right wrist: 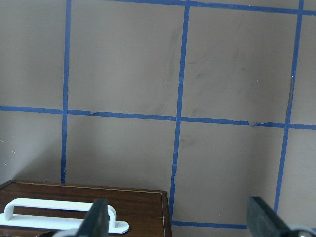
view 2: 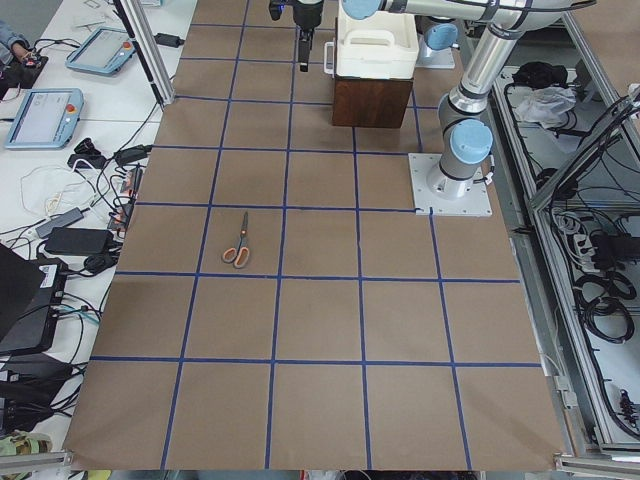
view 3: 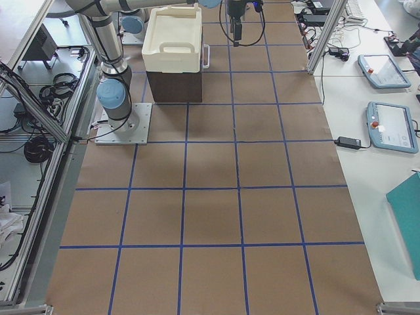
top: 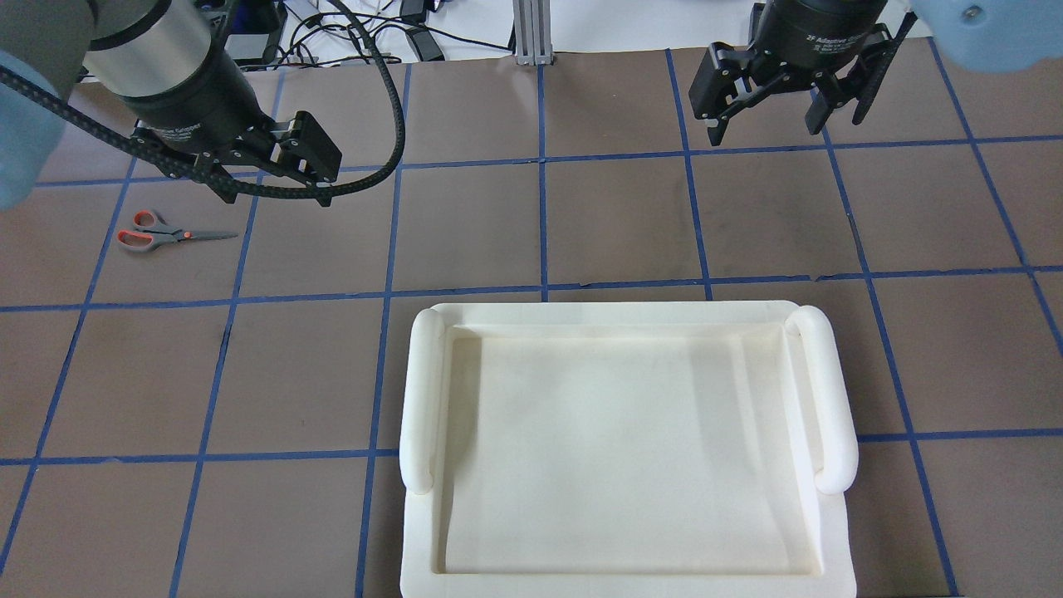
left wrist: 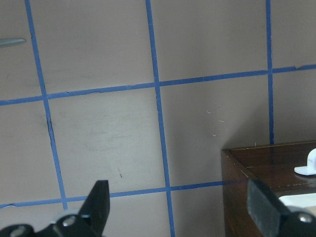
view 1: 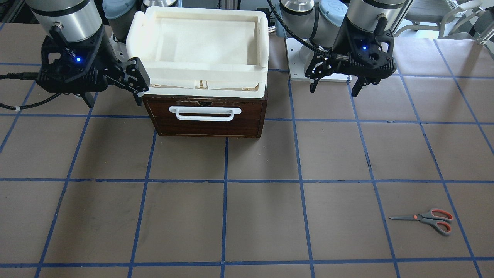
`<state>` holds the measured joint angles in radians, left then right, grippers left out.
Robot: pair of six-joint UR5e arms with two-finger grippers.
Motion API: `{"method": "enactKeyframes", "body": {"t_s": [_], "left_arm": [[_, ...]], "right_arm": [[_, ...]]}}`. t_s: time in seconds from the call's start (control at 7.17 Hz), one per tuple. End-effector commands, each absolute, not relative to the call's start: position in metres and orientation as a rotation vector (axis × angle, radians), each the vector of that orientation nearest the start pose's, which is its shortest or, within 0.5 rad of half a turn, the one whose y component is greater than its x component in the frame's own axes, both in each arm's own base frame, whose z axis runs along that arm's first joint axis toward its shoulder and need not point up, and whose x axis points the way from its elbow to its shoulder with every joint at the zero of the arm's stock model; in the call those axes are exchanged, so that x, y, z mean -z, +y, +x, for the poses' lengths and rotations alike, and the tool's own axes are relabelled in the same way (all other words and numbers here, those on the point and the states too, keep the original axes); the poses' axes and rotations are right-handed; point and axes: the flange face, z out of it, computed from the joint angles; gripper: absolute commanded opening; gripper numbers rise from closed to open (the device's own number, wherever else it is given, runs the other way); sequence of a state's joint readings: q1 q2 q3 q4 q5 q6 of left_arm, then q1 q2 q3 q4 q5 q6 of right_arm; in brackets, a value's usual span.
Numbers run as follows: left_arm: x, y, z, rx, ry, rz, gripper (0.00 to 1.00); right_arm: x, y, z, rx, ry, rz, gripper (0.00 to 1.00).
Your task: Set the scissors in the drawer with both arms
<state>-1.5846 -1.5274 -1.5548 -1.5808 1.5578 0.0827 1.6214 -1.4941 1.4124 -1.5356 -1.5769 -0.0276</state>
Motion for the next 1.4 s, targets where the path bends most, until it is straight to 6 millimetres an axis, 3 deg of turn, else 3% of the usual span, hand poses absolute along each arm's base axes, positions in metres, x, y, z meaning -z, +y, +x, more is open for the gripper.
{"method": "enactKeyframes", "body": {"t_s": [0.0,0.14,0.28,0.42,0.56,0.7,0.84,0.98,1.12,1.26], "left_arm": [[-0.514,-0.473,-0.141,0.073,3.148,0.150,1.00],[-0.515,-0.470,-0.139,0.054,3.142,0.152,1.00],[-0.513,-0.474,-0.129,0.049,3.125,0.330,1.00],[-0.508,-0.487,-0.088,0.028,3.100,0.473,1.00],[-0.497,-0.502,-0.023,-0.002,3.080,0.657,1.00],[-0.474,-0.516,0.036,-0.050,3.031,0.922,1.00],[-0.445,-0.538,0.068,-0.058,2.899,1.302,1.00],[-0.417,-0.565,0.090,-0.113,2.657,1.558,1.00],[-0.393,-0.583,0.107,-0.159,2.480,1.803,1.00],[-0.358,-0.594,0.140,-0.184,2.388,1.987,1.00]], "right_arm": [[-0.523,-0.520,0.159,0.075,3.147,-0.128,1.00],[-0.524,-0.521,0.160,0.085,3.146,-0.154,1.00],[-0.524,-0.521,0.160,0.087,3.146,-0.154,1.00],[-0.523,-0.521,0.161,0.094,3.148,-0.121,1.00],[-0.525,-0.519,0.159,0.102,3.149,-0.113,1.00],[-0.523,-0.518,0.159,0.095,3.148,-0.111,1.00],[-0.515,-0.521,0.159,0.084,3.148,0.109,1.00],[-0.495,-0.526,0.158,0.044,3.113,0.686,1.00],[-0.469,-0.531,0.161,-0.022,3.016,1.076,1.00],[-0.462,-0.531,0.168,-0.047,2.955,1.239,1.00]]}}
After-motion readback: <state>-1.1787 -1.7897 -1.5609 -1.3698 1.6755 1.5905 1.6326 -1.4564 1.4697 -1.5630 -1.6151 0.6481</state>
